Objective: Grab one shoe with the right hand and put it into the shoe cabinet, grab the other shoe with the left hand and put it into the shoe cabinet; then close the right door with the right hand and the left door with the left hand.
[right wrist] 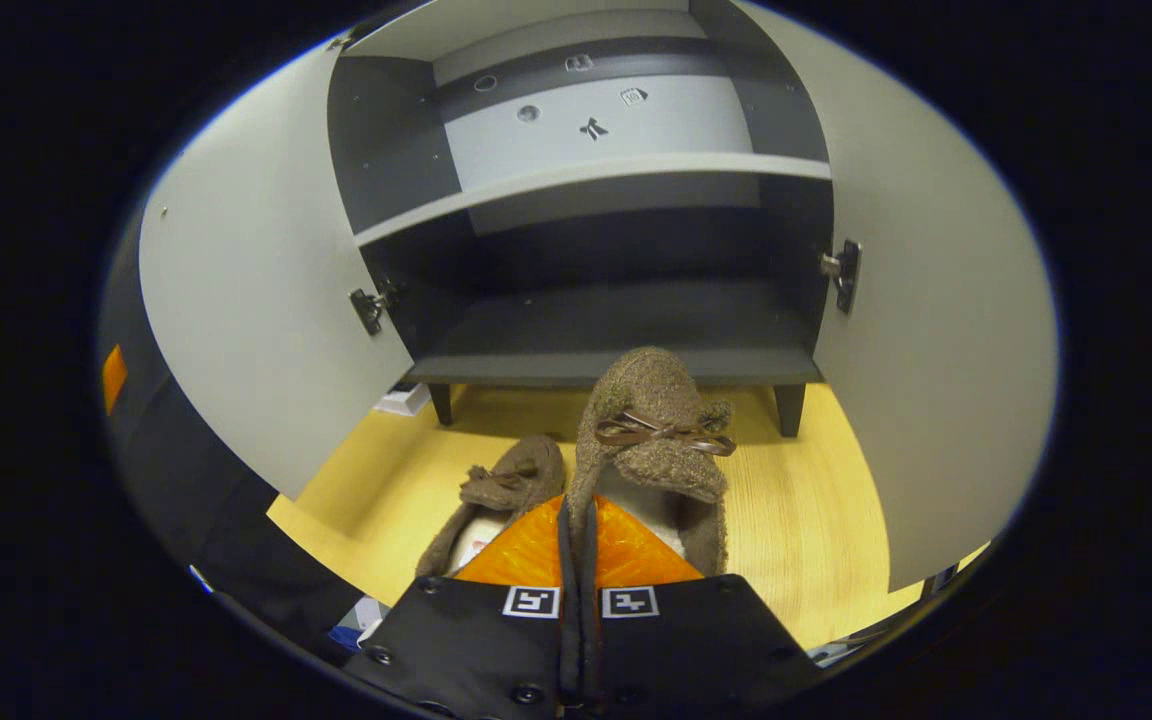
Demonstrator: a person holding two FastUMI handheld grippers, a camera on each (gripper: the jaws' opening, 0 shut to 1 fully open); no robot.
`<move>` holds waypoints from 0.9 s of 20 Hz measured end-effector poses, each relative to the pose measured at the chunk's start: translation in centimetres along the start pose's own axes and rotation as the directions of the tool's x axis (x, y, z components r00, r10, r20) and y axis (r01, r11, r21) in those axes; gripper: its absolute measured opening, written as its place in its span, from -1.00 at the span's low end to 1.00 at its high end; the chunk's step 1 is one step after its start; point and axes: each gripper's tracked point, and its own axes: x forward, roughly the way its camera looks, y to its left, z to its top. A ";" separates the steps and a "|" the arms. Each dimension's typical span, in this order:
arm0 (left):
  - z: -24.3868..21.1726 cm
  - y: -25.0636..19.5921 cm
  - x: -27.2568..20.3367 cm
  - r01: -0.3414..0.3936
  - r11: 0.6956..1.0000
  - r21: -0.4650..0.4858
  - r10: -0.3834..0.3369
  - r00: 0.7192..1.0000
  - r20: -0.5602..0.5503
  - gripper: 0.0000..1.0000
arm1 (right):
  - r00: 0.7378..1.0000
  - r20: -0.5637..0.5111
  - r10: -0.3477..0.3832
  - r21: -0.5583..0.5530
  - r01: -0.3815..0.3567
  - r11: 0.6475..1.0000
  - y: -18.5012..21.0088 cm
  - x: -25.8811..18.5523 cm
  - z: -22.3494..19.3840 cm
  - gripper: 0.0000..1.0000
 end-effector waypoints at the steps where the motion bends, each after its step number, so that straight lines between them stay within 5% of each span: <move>1: 0.2 -0.1 -0.1 0.003 1.000 -0.001 -0.003 1.000 0.003 0.99 | 1.000 0.027 0.006 0.000 -0.006 1.000 0.3 -0.7 1.1 -0.96; 2: 0.1 -0.2 0.0 0.006 1.000 -0.002 -0.005 1.000 0.004 0.85 | 0.999 0.048 0.016 0.000 -0.016 1.000 0.7 -1.3 2.0 -0.98; 3: 0.2 -0.3 0.0 0.006 1.000 -0.003 -0.006 1.000 0.006 0.99 | 0.997 0.069 0.025 0.001 -0.025 1.000 1.0 -2.0 3.0 -0.97; 11: 0.1 -0.9 0.0 0.019 1.000 -0.018 -0.018 1.000 0.011 0.99 | 0.960 0.258 0.110 -0.007 -0.112 0.994 3.9 -6.2 11.8 -0.97; 18: 0.5 0.8 0.9 -0.032 0.999 -0.020 0.033 0.999 0.023 0.99 | 0.900 0.429 0.073 -0.124 -0.022 0.992 3.6 -6.6 22.5 -1.00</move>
